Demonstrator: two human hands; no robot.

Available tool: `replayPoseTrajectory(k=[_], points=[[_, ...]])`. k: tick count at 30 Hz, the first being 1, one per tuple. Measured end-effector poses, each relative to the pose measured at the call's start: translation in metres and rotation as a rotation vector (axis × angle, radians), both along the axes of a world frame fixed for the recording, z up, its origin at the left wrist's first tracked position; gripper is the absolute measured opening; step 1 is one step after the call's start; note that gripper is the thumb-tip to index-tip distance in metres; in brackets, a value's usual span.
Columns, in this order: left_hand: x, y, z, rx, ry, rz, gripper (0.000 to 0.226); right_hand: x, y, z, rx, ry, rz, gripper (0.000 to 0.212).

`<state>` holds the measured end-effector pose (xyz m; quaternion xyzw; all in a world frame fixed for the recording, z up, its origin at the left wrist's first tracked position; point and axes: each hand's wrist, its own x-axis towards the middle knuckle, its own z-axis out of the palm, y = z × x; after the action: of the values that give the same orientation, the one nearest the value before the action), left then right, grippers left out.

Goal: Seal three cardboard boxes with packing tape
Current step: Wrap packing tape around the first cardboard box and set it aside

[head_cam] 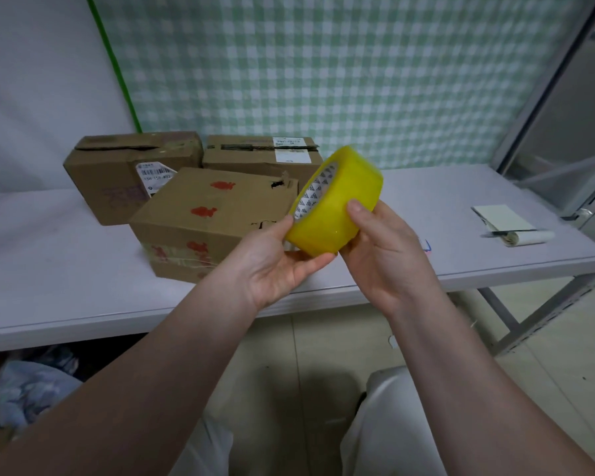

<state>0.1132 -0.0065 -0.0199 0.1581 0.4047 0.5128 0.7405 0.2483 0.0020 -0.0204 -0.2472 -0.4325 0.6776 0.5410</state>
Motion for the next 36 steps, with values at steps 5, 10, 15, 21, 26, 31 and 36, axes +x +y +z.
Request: replayPoseTrajectory(k=[5, 10, 15, 21, 26, 31, 36], points=[[-0.004, -0.006, 0.005, 0.169, 0.280, -0.225, 0.054, -0.002, -0.003, 0.003, 0.009, -0.078, -0.070, 0.038], [-0.002, -0.011, 0.011, 0.608, 1.159, -0.243, 0.067, 0.004, 0.005, 0.020, -0.178, -0.048, -0.188, 0.017], [0.002, -0.013, 0.011, 0.708, 1.175, -0.211, 0.040, 0.004, 0.005, 0.026, -0.294, -0.141, -0.156, 0.035], [0.004, -0.015, 0.009, 0.768, 1.345, -0.211, 0.031, -0.002, 0.000, 0.027, -0.317, -0.147, -0.186, 0.057], [0.006, -0.015, 0.008, 0.808, 1.507, -0.200, 0.029, -0.001, 0.002, 0.025, -0.326, -0.089, -0.154, 0.047], [0.007, -0.014, 0.010, 0.817, 1.518, -0.189, 0.026, -0.002, 0.000, 0.026, -0.294, -0.113, -0.108, 0.029], [0.008, -0.015, 0.009, 0.815, 1.565, -0.186, 0.031, -0.003, 0.001, 0.022, -0.274, -0.142, -0.104, 0.025]])
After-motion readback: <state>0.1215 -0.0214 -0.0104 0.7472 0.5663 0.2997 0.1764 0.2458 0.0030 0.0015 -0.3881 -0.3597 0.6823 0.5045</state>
